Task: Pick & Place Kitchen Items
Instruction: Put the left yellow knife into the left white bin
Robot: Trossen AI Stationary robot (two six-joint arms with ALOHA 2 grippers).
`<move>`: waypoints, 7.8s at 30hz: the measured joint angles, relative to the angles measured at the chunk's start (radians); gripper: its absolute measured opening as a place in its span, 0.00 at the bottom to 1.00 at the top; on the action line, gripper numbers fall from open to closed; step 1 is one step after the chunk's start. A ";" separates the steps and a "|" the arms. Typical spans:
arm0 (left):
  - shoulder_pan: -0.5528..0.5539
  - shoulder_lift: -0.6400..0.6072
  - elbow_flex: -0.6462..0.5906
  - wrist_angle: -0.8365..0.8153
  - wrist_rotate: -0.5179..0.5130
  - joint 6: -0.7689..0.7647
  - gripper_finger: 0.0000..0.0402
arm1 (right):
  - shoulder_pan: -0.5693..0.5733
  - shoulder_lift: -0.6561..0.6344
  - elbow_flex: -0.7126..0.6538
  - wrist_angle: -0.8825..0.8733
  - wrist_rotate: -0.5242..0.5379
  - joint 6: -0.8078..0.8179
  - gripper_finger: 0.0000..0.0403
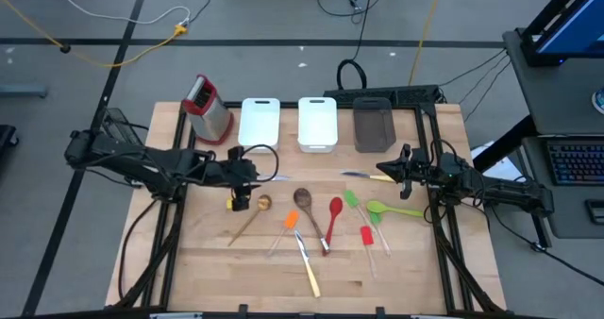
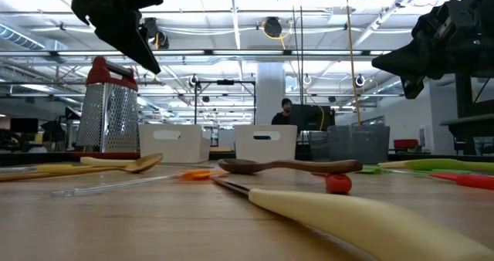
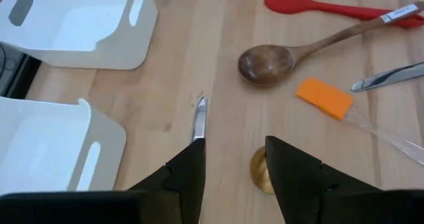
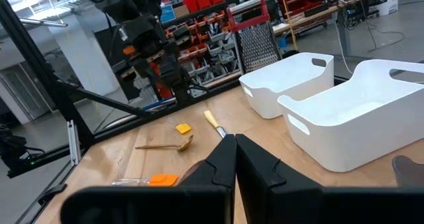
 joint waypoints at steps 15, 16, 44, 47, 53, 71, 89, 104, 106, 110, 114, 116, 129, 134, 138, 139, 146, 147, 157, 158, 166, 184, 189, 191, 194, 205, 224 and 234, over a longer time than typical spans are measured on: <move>0.027 0.001 0.000 -0.024 -0.008 -0.026 0.74 | 0.000 0.000 0.000 0.000 0.000 0.000 0.01; 0.027 0.001 0.000 -0.024 -0.008 -0.026 0.74 | 0.000 0.000 0.000 0.000 0.000 0.000 0.01; 0.068 0.071 -0.001 -0.018 0.013 -0.207 0.75 | 0.000 0.000 0.000 0.000 0.000 0.001 0.01; 0.087 0.121 -0.002 -0.025 0.057 -0.156 0.75 | 0.000 0.000 0.000 0.000 0.000 0.001 0.01; 0.119 0.168 -0.002 -0.084 0.081 0.009 0.75 | 0.000 0.000 0.000 0.000 0.000 0.001 0.01; 0.189 0.344 -0.002 -0.153 0.133 0.106 0.75 | 0.000 0.000 0.000 0.000 0.000 0.010 0.01; 0.250 0.452 -0.075 -0.069 0.170 0.176 0.60 | 0.001 0.000 0.000 0.000 0.000 0.027 0.01; 0.257 0.454 -0.081 -0.033 0.226 0.209 0.28 | 0.001 0.000 0.000 0.000 0.000 0.027 0.01; 0.257 0.455 -0.081 -0.029 0.226 0.209 0.23 | 0.001 0.000 0.000 0.000 0.000 0.027 0.01; 0.257 0.455 -0.080 -0.028 0.220 0.184 0.14 | 0.001 0.000 0.000 0.000 0.000 0.027 0.01; 0.256 0.454 -0.080 -0.024 0.214 0.149 0.10 | 0.001 0.000 0.000 0.000 0.000 0.027 0.01; 0.256 0.453 -0.080 -0.018 0.209 0.130 0.10 | 0.001 0.000 0.000 0.000 0.000 0.027 0.01; 0.257 0.404 -0.084 -0.031 0.193 0.088 0.10 | 0.001 0.000 0.000 0.000 0.000 0.027 0.01; 0.260 0.351 -0.086 -0.070 0.166 0.078 0.10 | 0.001 0.000 0.000 0.000 0.000 0.027 0.01; 0.258 0.308 -0.085 -0.106 0.183 0.068 0.10 | 0.001 0.000 0.000 0.000 0.000 0.027 0.01; 0.257 0.295 -0.085 -0.112 0.198 0.068 0.10 | 0.001 0.000 0.000 0.000 0.000 0.027 0.01; 0.244 0.213 -0.057 -0.160 0.284 0.027 0.10 | 0.001 0.000 0.000 0.000 0.000 0.027 0.01; 0.244 0.202 -0.053 -0.154 0.304 0.011 0.10 | 0.001 0.000 0.000 0.000 0.000 0.027 0.01; 0.244 0.108 -0.048 0.013 0.677 -0.176 0.10 | 0.001 0.000 0.000 0.000 0.000 0.027 0.01; 0.244 0.103 -0.048 0.054 0.723 -0.193 0.10 | 0.001 0.000 0.000 0.000 0.000 0.027 0.01; 0.244 0.094 -0.047 0.424 0.884 -0.289 0.10 | 0.001 0.000 0.000 0.000 0.000 0.024 0.01; 0.313 0.093 -0.047 0.817 0.568 -0.544 0.10 | 0.001 0.000 0.000 0.000 0.000 0.023 0.01; 0.342 0.093 -0.047 0.795 0.394 -0.577 0.10 | 0.001 0.000 0.000 0.000 0.000 0.026 0.01; 0.355 0.088 -0.047 0.764 0.326 -0.587 0.10 | 0.001 0.000 0.000 0.000 0.000 0.026 0.01; 0.375 0.064 -0.041 0.668 0.229 -0.631 0.10 | 0.001 0.000 0.000 0.000 0.000 0.026 0.01; 0.403 0.077 0.247 0.036 -0.062 -0.660 0.10 | 0.001 0.000 0.000 0.000 0.000 0.020 0.01; 0.584 0.448 0.645 -0.642 0.111 -0.724 0.10 | 0.001 0.000 0.000 0.000 0.000 0.020 0.01; 0.663 0.595 0.660 -0.724 0.271 -0.700 0.10 | 0.000 0.000 0.000 0.000 0.000 0.020 0.01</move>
